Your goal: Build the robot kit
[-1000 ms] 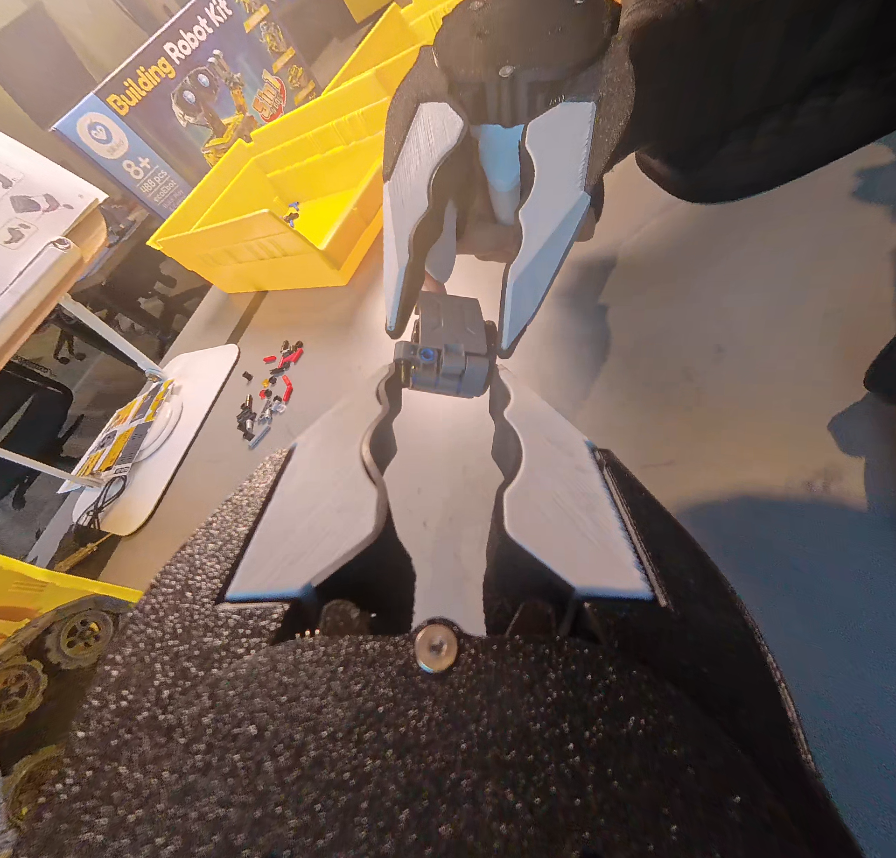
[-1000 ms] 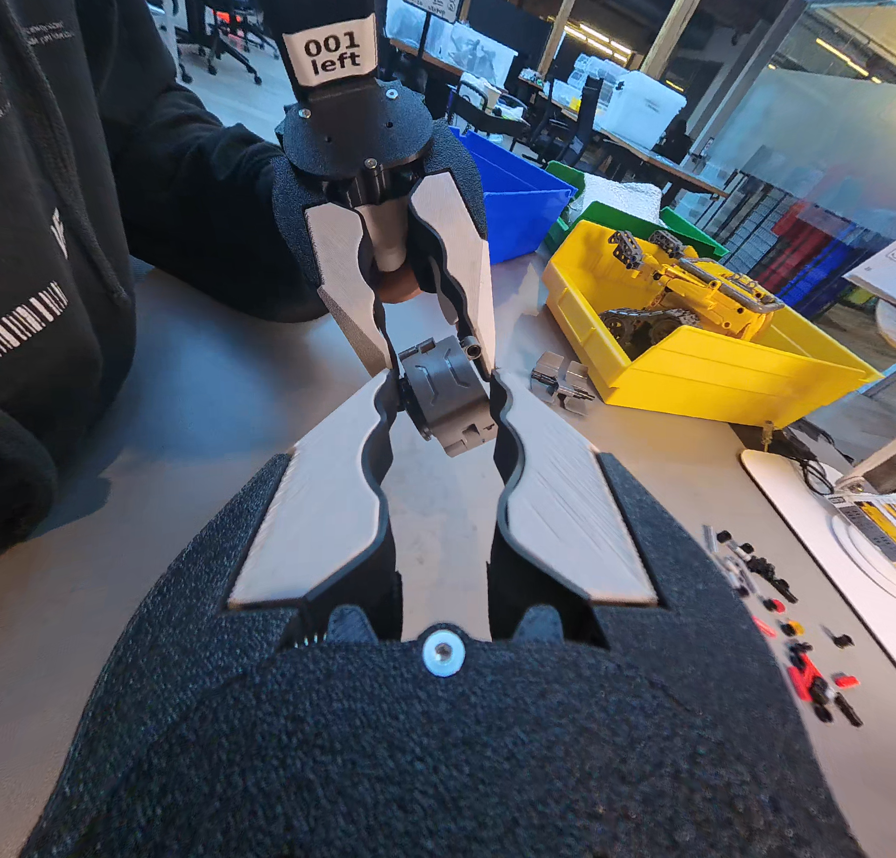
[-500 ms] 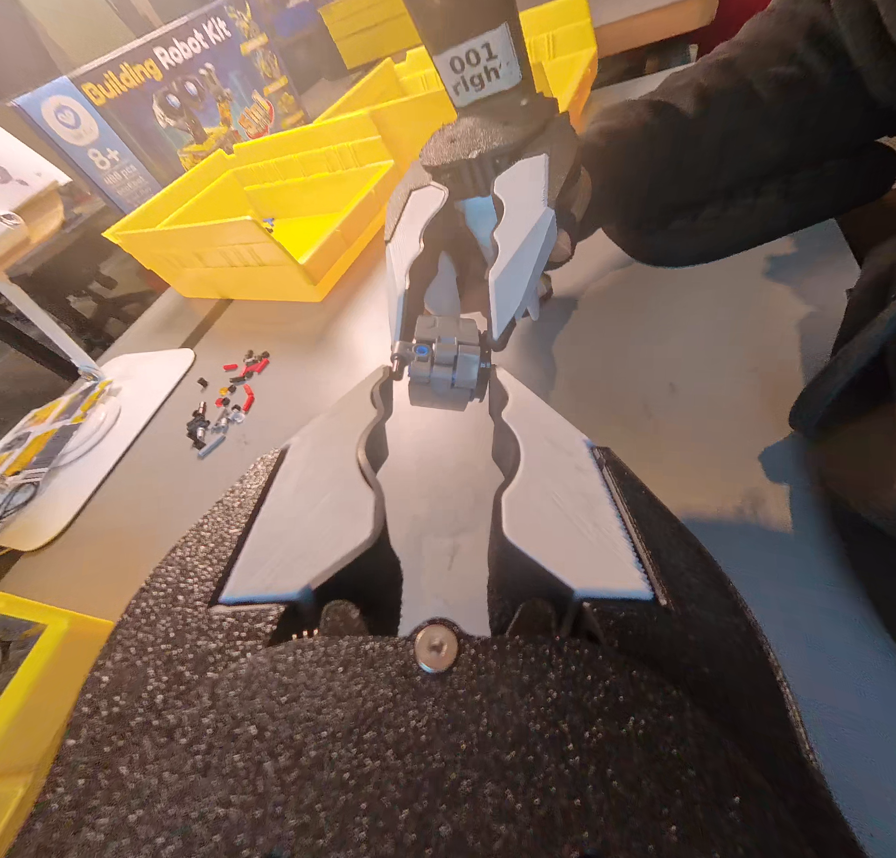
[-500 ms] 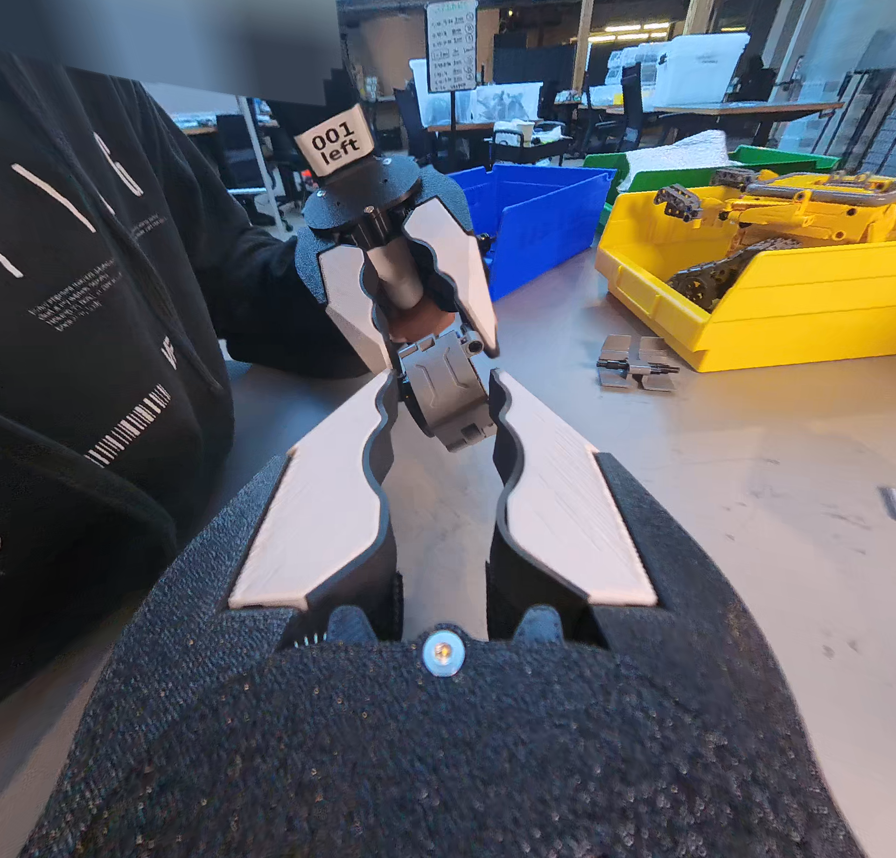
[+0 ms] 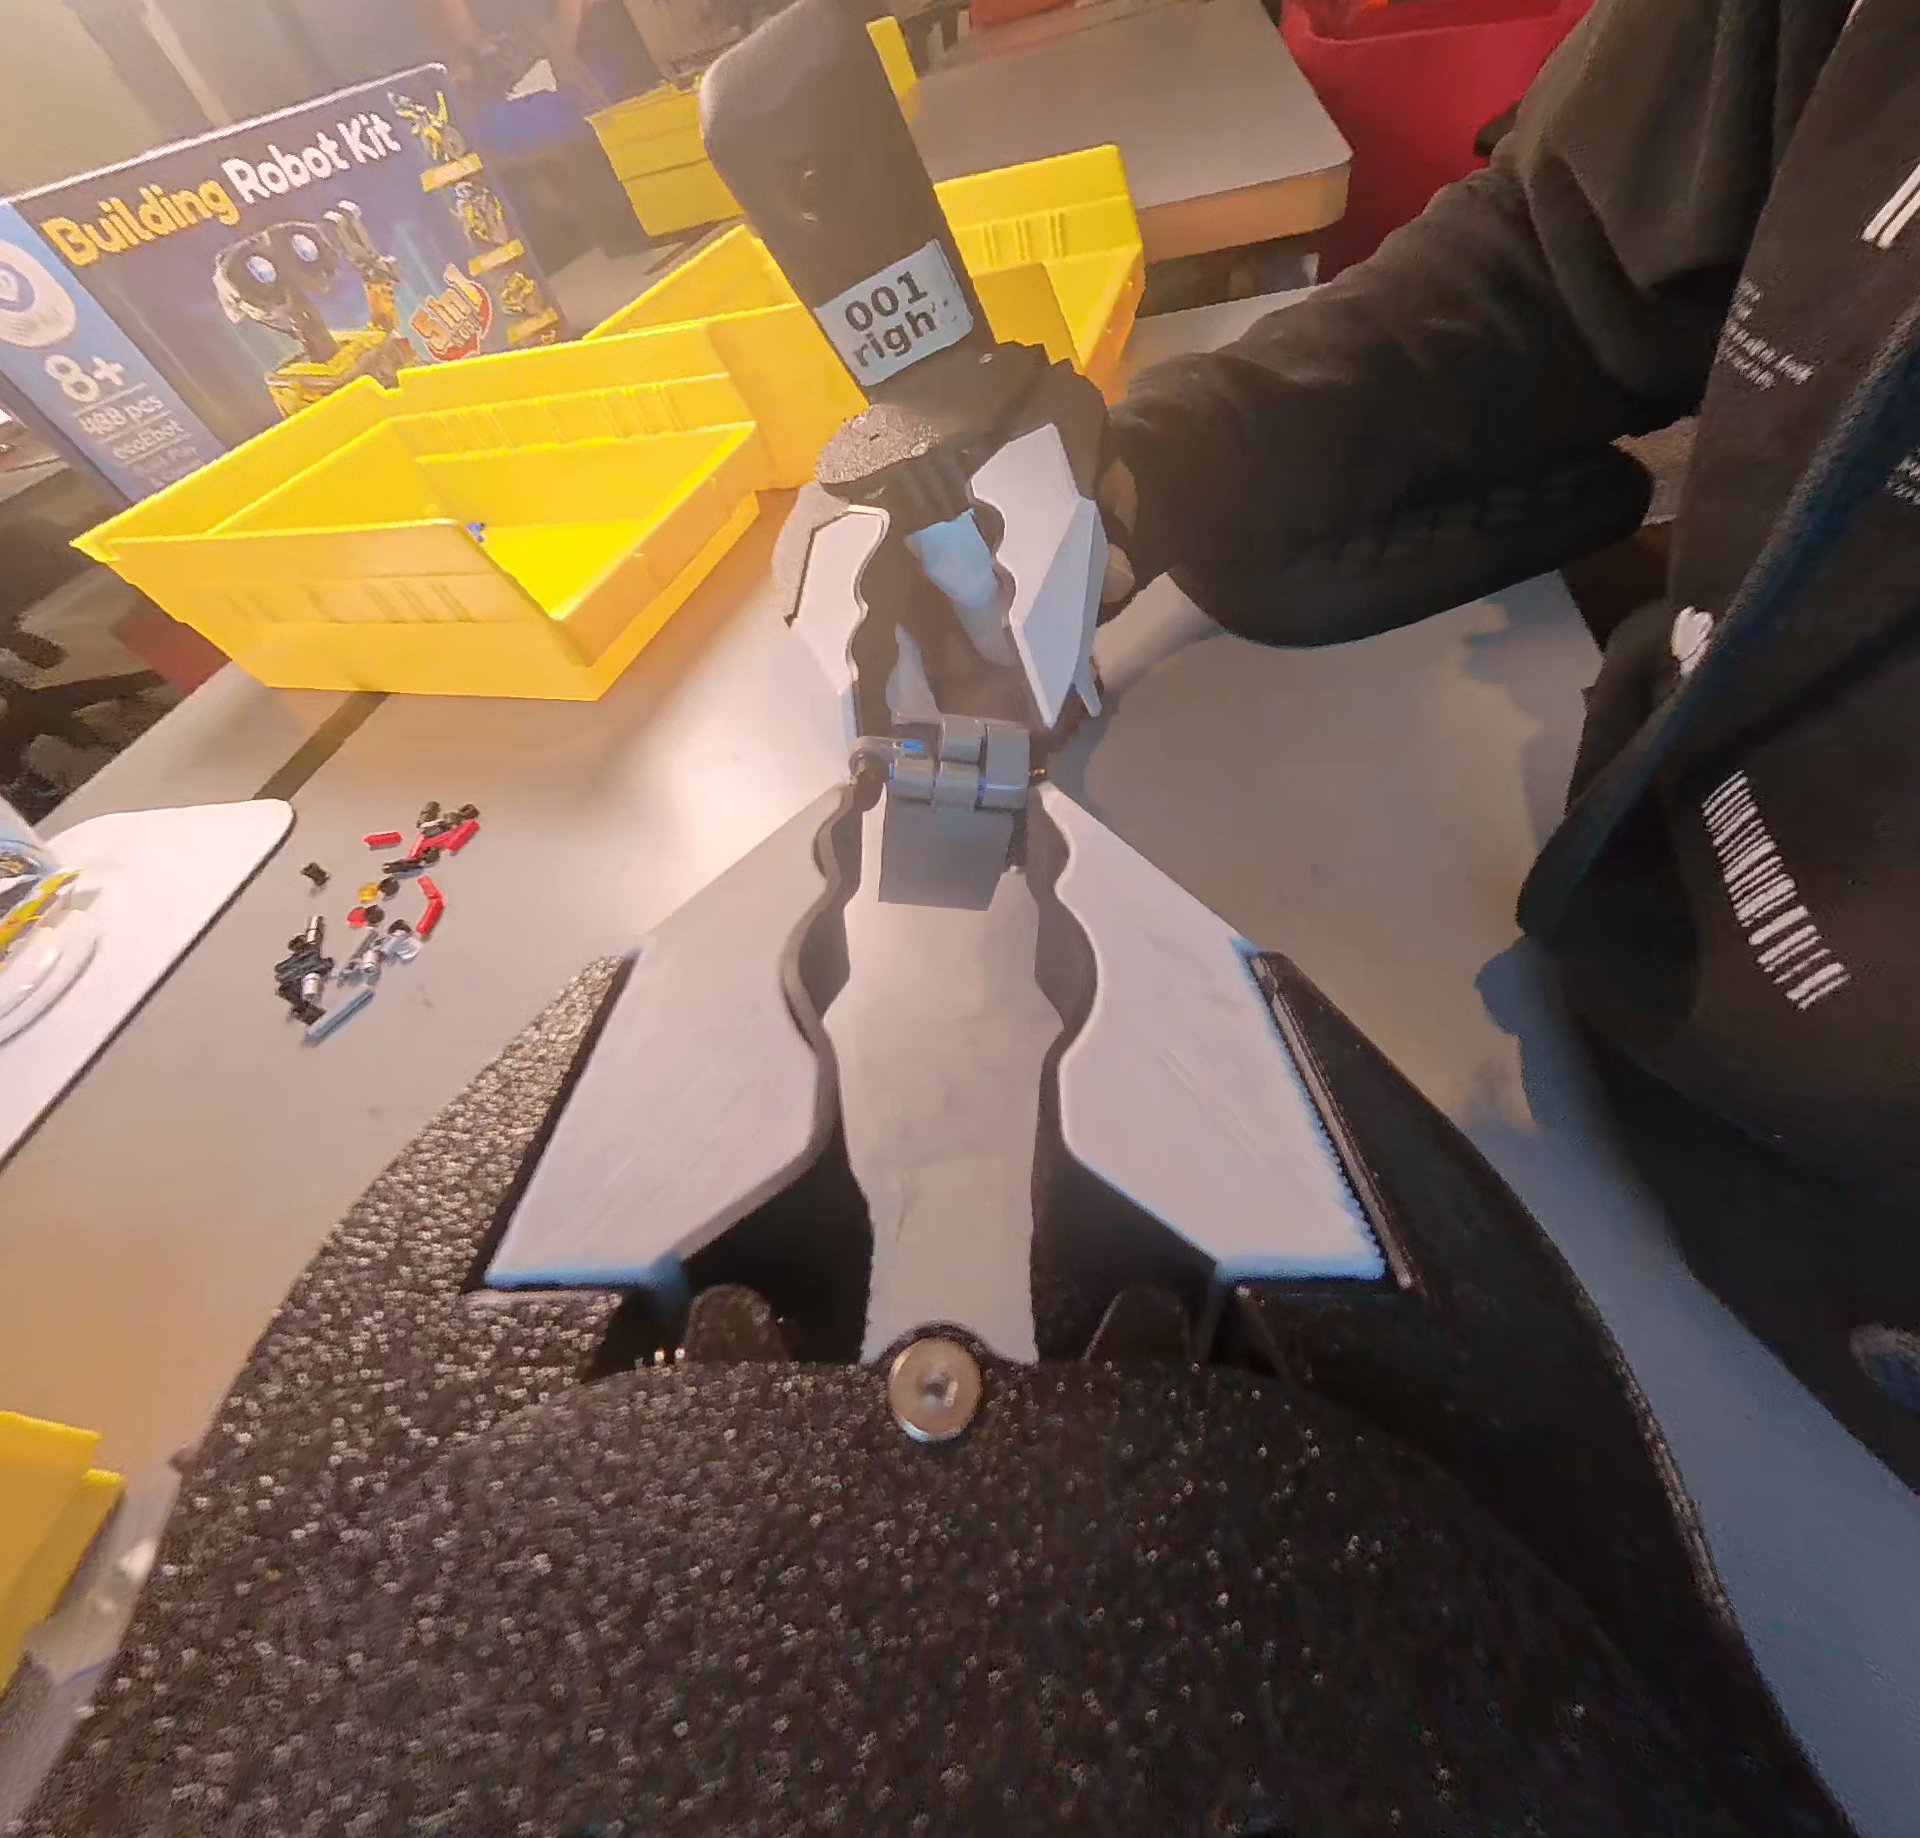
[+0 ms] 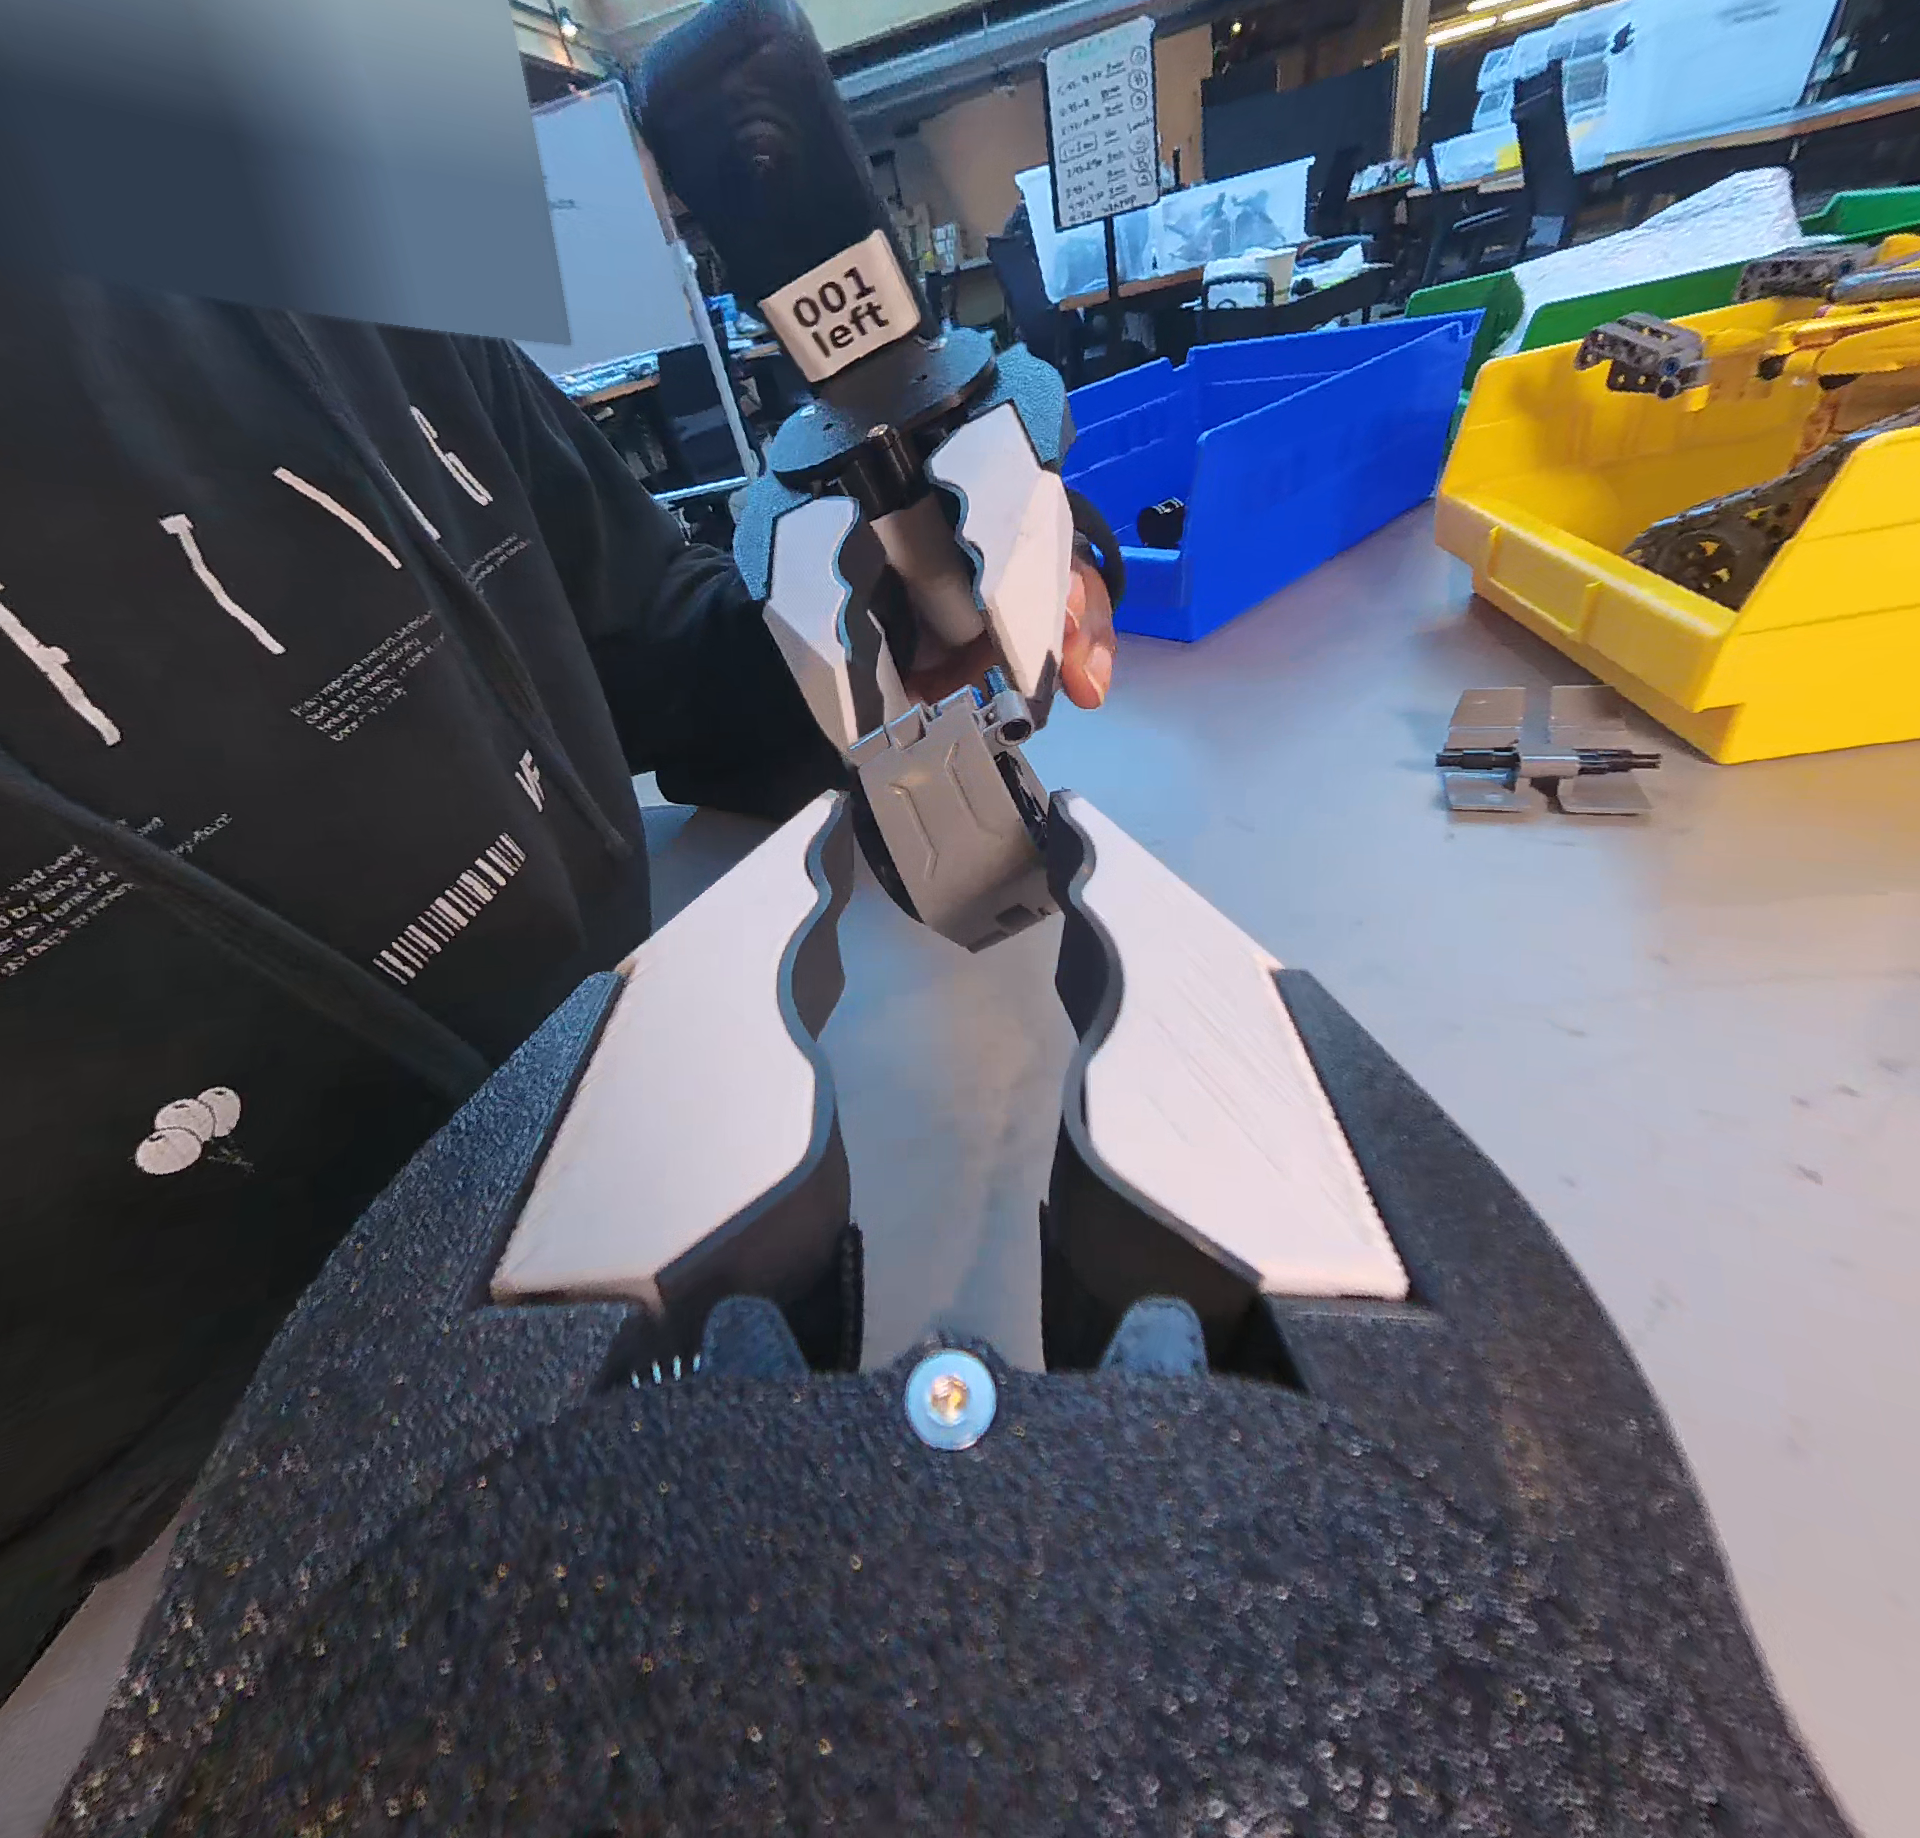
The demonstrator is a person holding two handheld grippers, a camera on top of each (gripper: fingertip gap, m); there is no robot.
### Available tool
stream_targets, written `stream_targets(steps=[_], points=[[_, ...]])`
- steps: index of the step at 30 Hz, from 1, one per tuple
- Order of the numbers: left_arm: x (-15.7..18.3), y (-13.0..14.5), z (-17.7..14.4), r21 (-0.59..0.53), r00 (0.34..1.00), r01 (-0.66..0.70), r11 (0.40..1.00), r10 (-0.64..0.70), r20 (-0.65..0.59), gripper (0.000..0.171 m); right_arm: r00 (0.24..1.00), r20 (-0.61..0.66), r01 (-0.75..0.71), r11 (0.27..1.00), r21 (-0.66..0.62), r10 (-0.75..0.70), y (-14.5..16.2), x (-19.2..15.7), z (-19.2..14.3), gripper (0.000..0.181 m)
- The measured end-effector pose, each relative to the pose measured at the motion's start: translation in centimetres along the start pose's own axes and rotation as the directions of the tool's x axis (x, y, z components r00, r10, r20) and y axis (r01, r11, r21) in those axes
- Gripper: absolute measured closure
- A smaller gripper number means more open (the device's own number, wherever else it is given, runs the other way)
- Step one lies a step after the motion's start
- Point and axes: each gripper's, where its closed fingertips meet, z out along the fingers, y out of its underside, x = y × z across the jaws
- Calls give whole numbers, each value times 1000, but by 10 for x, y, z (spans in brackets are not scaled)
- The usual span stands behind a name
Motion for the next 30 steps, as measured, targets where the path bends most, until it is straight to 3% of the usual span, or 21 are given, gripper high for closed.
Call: stream_targets(steps=[13,21,25,27,30], points=[[12,6,5,-40,998,-54,998,53,-38,149,1000,23,19,993,-117,-16,16,-10,8,147],[4,15,4,-11,997,40,999,-41,-63,147,999,-42,26,991,-130,-32,15,3,3,146],[1,16,3,8,994,80,997,-79,-77,124,997,-59,30,987,-161,-40,18,4,1,146],[2,19,7,-1,992,101,995,-100,-79,121,997,-64,20,984,-175,-32,18,3,3,146],[6,21,11,-3,983,139,990,-138,-119,140,993,-104,37,982,-186,-58,15,5,5,147]])
